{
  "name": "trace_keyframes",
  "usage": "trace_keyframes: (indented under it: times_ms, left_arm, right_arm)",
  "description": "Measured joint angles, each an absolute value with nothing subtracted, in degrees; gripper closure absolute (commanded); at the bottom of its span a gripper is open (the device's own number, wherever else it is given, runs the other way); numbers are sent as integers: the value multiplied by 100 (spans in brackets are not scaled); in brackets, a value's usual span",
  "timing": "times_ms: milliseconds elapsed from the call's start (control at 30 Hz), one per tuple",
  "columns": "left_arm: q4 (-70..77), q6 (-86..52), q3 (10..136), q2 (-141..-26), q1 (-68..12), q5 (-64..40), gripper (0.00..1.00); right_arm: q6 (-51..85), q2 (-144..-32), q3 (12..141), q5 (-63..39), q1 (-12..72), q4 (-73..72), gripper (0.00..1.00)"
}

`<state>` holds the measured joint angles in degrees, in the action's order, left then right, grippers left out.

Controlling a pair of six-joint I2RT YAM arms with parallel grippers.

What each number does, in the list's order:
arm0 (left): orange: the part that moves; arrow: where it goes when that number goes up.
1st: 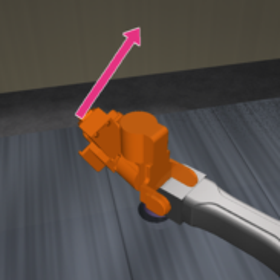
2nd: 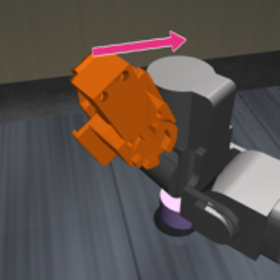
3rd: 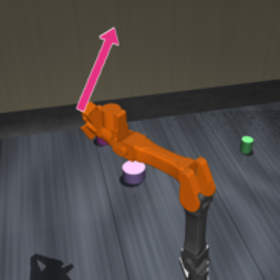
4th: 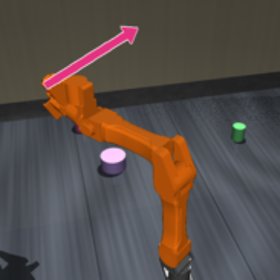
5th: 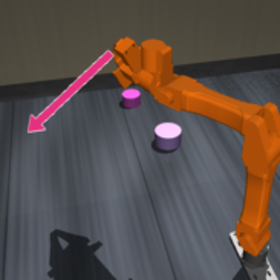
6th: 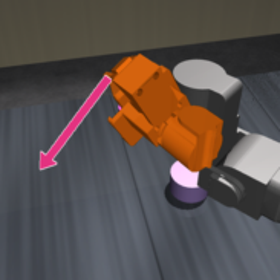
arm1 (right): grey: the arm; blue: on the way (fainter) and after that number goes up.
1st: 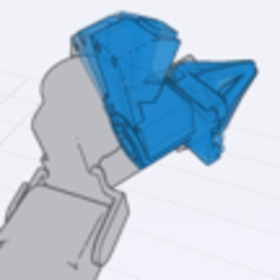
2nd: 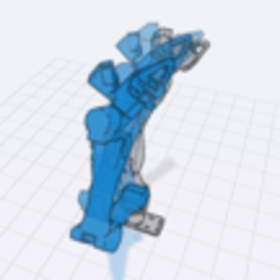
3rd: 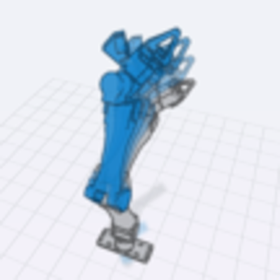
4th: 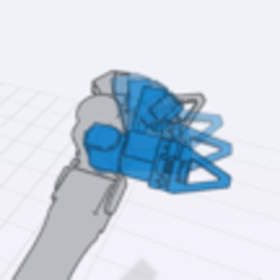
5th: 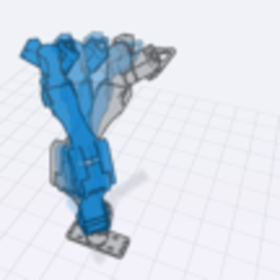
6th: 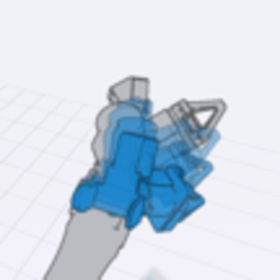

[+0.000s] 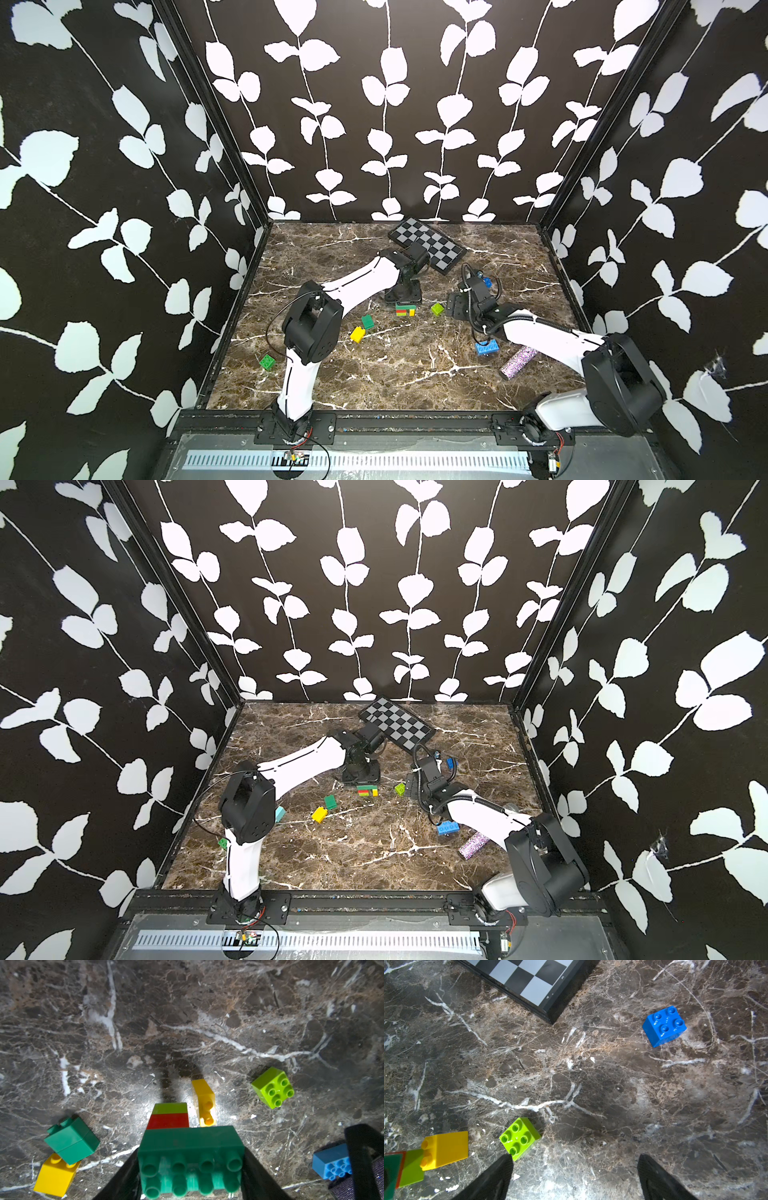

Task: Assemble the letter h with lego
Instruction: Assemble the lego brick with the lego brick.

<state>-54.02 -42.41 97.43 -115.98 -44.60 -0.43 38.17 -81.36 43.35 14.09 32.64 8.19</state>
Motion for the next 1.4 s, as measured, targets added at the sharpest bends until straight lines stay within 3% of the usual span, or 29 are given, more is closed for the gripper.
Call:
trace_keyframes:
  times_ms: [1400]
  left_arm:
    - [-5443,-4392,9832,-11920,-4442,51,100]
  right_arm:
    - [3815,-8171,4388,1406,3264,845,7]
